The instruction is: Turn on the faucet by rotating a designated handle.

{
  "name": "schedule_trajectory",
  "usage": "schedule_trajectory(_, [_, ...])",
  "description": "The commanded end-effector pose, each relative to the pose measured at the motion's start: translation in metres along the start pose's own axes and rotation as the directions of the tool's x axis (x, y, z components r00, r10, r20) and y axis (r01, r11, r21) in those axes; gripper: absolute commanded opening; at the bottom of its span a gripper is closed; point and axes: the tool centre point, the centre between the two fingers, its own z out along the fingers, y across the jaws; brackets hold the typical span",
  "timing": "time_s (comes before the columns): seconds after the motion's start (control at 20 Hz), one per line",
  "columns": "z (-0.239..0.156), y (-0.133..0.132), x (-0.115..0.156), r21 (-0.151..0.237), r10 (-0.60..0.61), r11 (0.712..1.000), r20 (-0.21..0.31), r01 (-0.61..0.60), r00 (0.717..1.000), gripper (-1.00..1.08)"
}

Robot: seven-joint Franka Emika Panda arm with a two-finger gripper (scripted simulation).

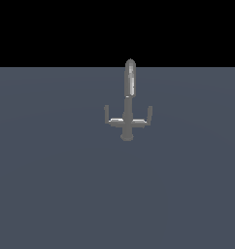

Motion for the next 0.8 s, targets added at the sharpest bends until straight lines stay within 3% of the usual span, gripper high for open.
schedule_trajectory(0.0, [0.001, 0.006, 0.007, -0.015, -0.080, 0.997, 0.042, 0.080, 0.996, -1.00])
schedule_trajectory(0.35, [0.006, 0.022, 0.029, -0.027, -0.291, 0.954, 0.159, 0.299, 0.943, -1.00])
schedule_trajectory(0.55, [0.008, 0.030, 0.043, -0.014, -0.403, 0.909, 0.224, 0.417, 0.887, -1.00])
schedule_trajectory(0.75, [0.012, 0.038, 0.057, 0.012, -0.507, 0.850, 0.285, 0.526, 0.813, -1.00])
